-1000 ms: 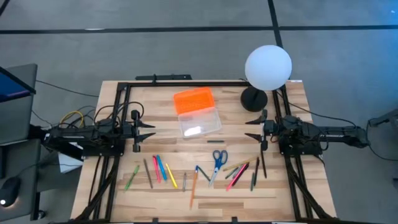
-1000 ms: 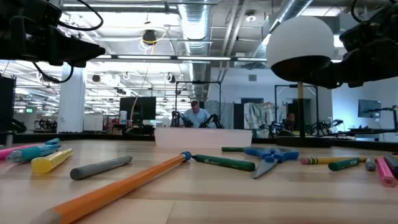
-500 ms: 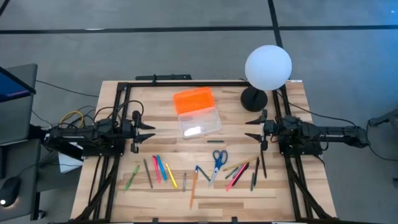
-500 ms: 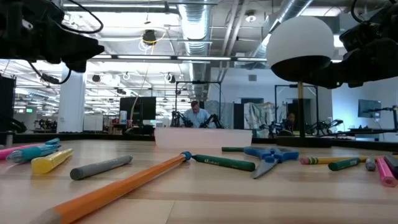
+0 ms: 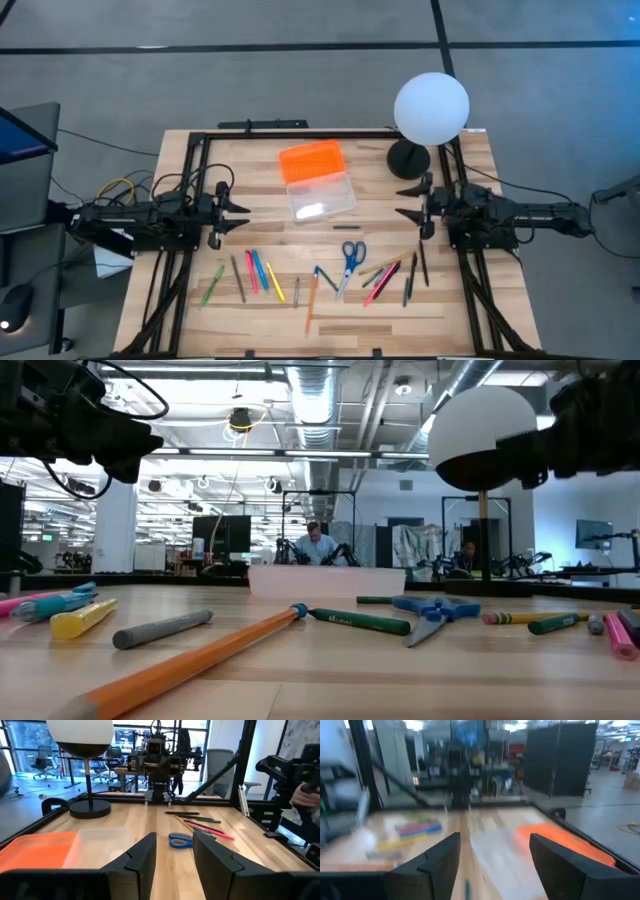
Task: Pick & place school supplies into a supply box
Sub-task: Put the right black pen into the supply box
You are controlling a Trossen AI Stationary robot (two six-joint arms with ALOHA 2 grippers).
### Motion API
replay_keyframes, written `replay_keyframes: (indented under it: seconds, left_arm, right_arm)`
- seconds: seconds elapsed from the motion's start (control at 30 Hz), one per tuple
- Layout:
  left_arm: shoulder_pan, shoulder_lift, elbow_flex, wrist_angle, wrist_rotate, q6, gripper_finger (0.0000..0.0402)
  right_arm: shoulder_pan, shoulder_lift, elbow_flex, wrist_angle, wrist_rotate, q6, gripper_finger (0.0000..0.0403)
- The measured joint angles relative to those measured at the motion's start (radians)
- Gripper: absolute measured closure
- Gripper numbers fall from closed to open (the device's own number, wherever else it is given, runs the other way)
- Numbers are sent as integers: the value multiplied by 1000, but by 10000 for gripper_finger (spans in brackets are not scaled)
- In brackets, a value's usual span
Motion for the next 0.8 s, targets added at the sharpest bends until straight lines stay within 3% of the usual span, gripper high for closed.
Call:
replay_keyframes:
  seconds: [0.23, 0.37, 0.57, 0.8]
  left_arm:
    - [-2, 1, 0, 5, 27, -124, 279]
    - [-12, 1, 0, 5, 27, -186, 279]
    - [-42, 1, 0, -1, -6, -170, 279]
    - [-71, 1, 0, -1, -50, -122, 279]
  right_arm:
    - [1, 0, 3, 123, 7, 24, 168]
    - [2, 0, 20, 127, 78, 18, 168]
    - [0, 0, 23, 136, 82, -11, 168]
    - [-30, 0, 24, 134, 195, -84, 168]
